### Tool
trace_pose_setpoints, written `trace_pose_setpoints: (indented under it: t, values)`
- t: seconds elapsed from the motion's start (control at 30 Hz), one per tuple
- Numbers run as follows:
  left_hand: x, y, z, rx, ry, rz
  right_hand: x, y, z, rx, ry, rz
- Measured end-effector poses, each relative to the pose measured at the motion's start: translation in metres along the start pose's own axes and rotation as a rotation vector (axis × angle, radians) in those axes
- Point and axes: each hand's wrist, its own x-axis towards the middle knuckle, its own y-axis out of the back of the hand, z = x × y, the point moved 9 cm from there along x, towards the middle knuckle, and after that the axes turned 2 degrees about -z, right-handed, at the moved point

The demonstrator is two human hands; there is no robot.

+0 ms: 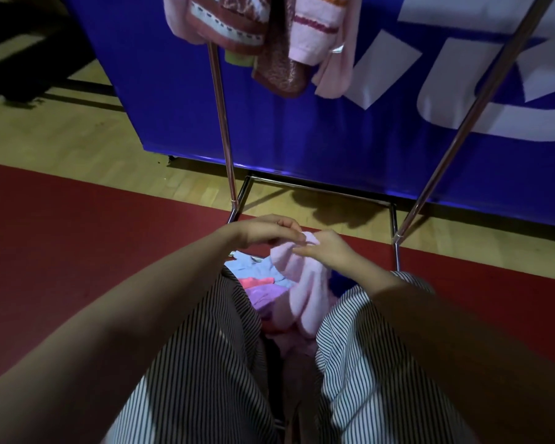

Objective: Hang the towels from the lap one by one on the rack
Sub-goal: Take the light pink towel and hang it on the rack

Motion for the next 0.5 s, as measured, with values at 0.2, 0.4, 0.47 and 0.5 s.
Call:
trace_pose_setpoints:
  t: [0.2,0.4,0.47,0.5]
  values:
    - [-0.009,-0.019,-0.022,0.065,0.13,-0.202,-0.006,0.017,0.006,0.374,-0.091,0.091]
    - [-0.004,0.004,-0.025,0.227,0.071,0.018,-0.003,0.03,0.017,0.475,-0.116,0.24]
    - [-0.007,0.015,-0.02,0.162,0.016,0.097,-0.004,0.038,0.028,0.44,-0.18,0.329]
    - [-0.007,0.021,-0.019,0.129,-0.016,0.142,-0.004,0.041,0.034,0.392,-0.2,0.348]
